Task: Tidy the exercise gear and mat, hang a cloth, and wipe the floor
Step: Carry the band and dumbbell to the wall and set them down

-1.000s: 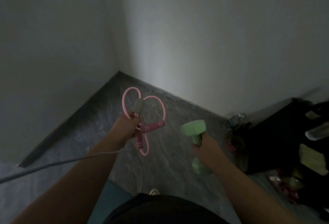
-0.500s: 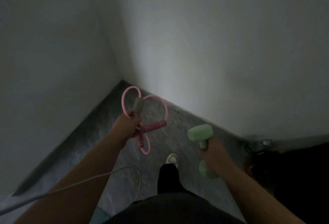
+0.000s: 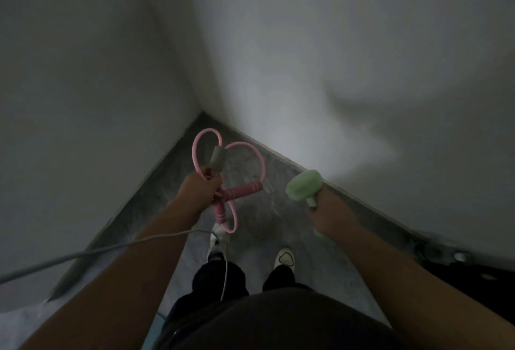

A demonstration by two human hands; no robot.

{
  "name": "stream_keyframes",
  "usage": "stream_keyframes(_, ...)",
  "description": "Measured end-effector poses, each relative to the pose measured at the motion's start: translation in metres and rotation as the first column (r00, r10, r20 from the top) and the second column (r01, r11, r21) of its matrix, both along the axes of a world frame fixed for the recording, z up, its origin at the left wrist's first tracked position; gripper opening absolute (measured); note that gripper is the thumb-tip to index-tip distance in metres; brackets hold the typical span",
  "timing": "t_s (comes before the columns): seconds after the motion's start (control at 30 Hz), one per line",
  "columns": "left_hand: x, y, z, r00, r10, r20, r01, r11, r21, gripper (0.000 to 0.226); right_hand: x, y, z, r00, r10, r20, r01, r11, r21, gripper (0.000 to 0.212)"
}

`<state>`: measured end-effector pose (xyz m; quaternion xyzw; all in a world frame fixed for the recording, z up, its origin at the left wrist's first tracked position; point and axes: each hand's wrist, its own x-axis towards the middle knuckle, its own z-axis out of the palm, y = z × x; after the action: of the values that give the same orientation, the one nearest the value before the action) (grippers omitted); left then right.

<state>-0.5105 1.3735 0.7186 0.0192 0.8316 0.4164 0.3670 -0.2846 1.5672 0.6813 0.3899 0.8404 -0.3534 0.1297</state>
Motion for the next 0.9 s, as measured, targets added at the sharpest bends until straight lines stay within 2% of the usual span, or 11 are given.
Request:
stream_keyframes(0.1, -0.042, 0.029, -0.020, 0.996, -0.081, 0.026, 0.081, 0.997, -0.009, 0.004, -0.023, 0.007, -0.018, 0.998, -0.021, 0.065, 0.019, 0.999, 0.030, 0.041)
stream_keyframes(0.3, -0.122, 0.082, -0.065, 0.943, -0.313, 0.109, 0.322, 0.944, -0.070, 0.007, -0.071, 0.007, -0.060, 0.957, -0.270, 0.108, 0.265, 0.963, 0.057, 0.044)
stream_keyframes(0.4, -0.156, 0.112, -0.104, 0.877, -0.462, 0.132, 0.477, 0.869, -0.129, 0.007, -0.090, 0.005, -0.105, 0.924, -0.346, 0.161, 0.354, 0.935, -0.019, 0.047)
stream_keyframes(0.47, -0.170, 0.135, -0.136, 0.806, -0.572, 0.153, 0.592, 0.789, -0.166, 0.004, -0.101, 0.005, -0.136, 0.911, -0.369, 0.183, 0.385, 0.921, -0.058, 0.046)
stream_keyframes(0.5, -0.175, 0.146, -0.155, 0.772, -0.613, 0.164, 0.635, 0.751, -0.181, 0.010, -0.104, 0.005, -0.150, 0.907, -0.371, 0.198, 0.391, 0.918, -0.068, 0.044)
stream_keyframes(0.6, -0.179, 0.177, -0.219, 0.697, -0.699, 0.160, 0.716, 0.664, -0.216, 0.021, -0.103, 0.012, -0.210, 0.903, -0.366, 0.225, 0.382, 0.923, -0.035, 0.038)
stream_keyframes(0.73, -0.172, 0.207, -0.323, 0.656, -0.740, 0.146, 0.750, 0.619, -0.233, 0.018, -0.090, 0.026, -0.312, 0.888, -0.393, 0.240, 0.402, 0.916, 0.014, 0.040)
stream_keyframes(0.9, -0.161, 0.236, -0.515, 0.549, -0.832, 0.082, 0.818, 0.514, -0.259, 0.015, -0.085, 0.067, -0.502, 0.891, -0.391, 0.232, 0.403, 0.915, -0.003, 0.033)
